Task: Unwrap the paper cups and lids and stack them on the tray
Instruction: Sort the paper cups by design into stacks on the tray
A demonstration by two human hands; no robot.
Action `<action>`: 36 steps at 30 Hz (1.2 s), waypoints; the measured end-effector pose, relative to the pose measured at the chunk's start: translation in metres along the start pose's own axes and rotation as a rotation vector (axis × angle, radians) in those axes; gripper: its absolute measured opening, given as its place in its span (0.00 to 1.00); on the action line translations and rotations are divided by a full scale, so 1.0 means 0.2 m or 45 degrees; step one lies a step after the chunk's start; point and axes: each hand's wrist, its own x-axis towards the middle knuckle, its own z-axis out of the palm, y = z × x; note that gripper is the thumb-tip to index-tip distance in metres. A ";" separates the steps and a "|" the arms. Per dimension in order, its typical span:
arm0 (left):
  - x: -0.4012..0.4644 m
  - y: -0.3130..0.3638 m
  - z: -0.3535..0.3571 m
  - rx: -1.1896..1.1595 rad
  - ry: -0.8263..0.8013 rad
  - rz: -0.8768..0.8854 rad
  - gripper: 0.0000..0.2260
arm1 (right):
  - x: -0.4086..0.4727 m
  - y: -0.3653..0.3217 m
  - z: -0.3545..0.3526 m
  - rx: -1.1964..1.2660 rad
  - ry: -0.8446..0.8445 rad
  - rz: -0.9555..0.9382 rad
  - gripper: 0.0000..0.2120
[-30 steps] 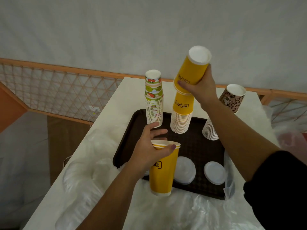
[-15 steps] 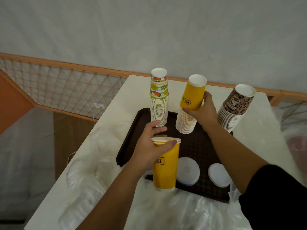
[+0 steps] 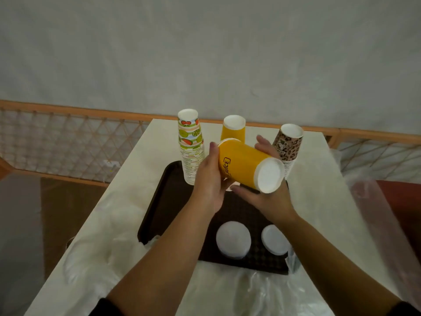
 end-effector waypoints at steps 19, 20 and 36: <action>0.45 0.01 0.02 1.186 0.000 0.602 0.29 | 0.61 0.24 0.14 -0.117 0.187 0.232 0.33; 0.46 0.00 0.01 1.199 0.012 0.603 0.29 | 0.61 0.26 0.16 -0.144 0.170 0.204 0.30; 0.34 -0.08 -0.09 1.330 0.029 0.666 0.31 | 0.50 0.21 0.17 -0.523 0.254 0.132 0.34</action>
